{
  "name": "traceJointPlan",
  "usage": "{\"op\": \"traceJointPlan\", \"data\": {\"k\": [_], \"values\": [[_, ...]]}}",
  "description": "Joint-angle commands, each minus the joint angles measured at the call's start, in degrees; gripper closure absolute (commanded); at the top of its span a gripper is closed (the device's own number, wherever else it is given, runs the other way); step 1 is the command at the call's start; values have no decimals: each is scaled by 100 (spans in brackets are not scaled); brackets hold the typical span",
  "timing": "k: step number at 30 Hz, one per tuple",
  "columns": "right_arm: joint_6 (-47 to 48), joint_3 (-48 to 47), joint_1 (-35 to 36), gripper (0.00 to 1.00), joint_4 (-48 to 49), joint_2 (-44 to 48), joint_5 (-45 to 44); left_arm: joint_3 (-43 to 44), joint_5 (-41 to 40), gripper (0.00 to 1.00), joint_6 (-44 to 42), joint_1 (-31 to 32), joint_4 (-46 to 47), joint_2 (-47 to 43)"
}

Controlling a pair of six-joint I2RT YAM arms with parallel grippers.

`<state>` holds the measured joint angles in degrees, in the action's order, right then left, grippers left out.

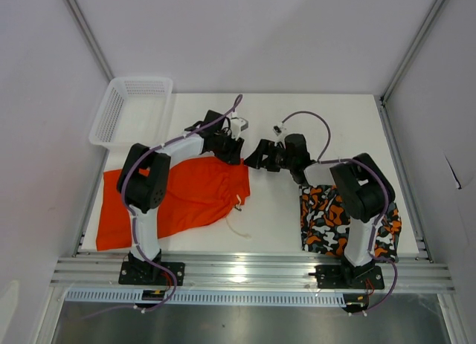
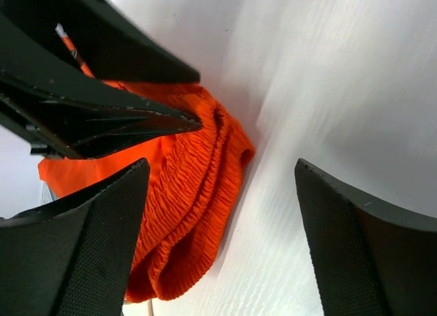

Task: Fold and stack the shorts
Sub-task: Fold the shorts

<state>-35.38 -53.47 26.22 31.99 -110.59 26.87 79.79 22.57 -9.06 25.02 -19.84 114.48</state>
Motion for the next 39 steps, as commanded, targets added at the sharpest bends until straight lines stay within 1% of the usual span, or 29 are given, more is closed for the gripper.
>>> {"op": "traceJointPlan", "data": {"k": [1, 2, 3, 4, 5, 6, 7, 8, 11, 13, 14, 17, 18, 19, 20, 22, 24, 27, 29, 34, 39], "values": [[249, 21, 278, 9, -163, 476, -164, 178, -103, 50, 202, -31, 85, -30], [503, -75, 374, 1, -410, 642, -469, 169, 71, 44, 238, -58, 163, -100], [645, -145, 480, 0, -665, 722, -690, 99, 185, 40, 369, -84, 208, -188], [785, -224, 724, 1, -1259, 810, -945, 81, 291, 36, 474, -119, 252, -371], [995, -373, 849, 1, -1552, 880, -1199, 98, 309, 24, 588, -120, 322, -460], [1032, -435, 972, 0, -1799, 985, -1672, 124, 310, 17, 807, -120, 340, -548], [1007, -497, 1173, 1, -2280, 1004, -1868, 159, 310, 15, 879, -120, 323, -697], [928, -515, 1271, 1, -2450, 1030, -1983, 168, 231, 13, 1254, -128, 305, -794], [848, -226, 1630, 0, -2479, 1197, -2230, 55, 169, 7, 1643, -199, 322, -1154], [865, 3, 1772, 1, -2460, 1311, -2396, -129, 309, 6, 1925, -295, 550, -1348], [883, 30, 1895, 0, -2495, 1346, -2467, -217, 318, 1, 1986, -304, 603, -1436], [988, -93, 2045, 0, -2872, 1408, -2687, -279, 38, 1, 2136, -322, 411, -1656], [1015, -171, 2167, 1, -3039, 1408, -2922, -341, -85, 1, 2215, -322, 341, -1770], [1059, -372, 2255, 1, -3502, 1391, -3107, -393, -329, 1, 2276, -322, 253, -1849], [1085, -496, 2343, 1, -3733, 1364, -3588, -464, -419, 1, 2303, -322, 235, -1946], [1147, -725, 2642, 1, -4294, 1312, -4118, -832, -620, 1, 2452, -322, 304, -2287], [1173, -998, 2774, 1, -4542, 1189, -4452, -1156, -675, 1, 2566, -322, 401, -2543], [1147, -1358, 2889, 0, -5008, 838, -4480, -1693, -850, 1, 2681, -322, 463, -3052], [1173, -1533, 2915, 0, -5097, 679, -4472, -1913, -894, 1, 2716, -322, 507, -3219], [1103, -1754, 2898, 0, -5352, 328, -4331, -2353, -1131, 1, 2734, -322, 489, -3511], [1085, -1763, 2845, 1, -5449, 239, -4323, -2731, -1343, 1, 2892, -331, 568, -3721]]}}
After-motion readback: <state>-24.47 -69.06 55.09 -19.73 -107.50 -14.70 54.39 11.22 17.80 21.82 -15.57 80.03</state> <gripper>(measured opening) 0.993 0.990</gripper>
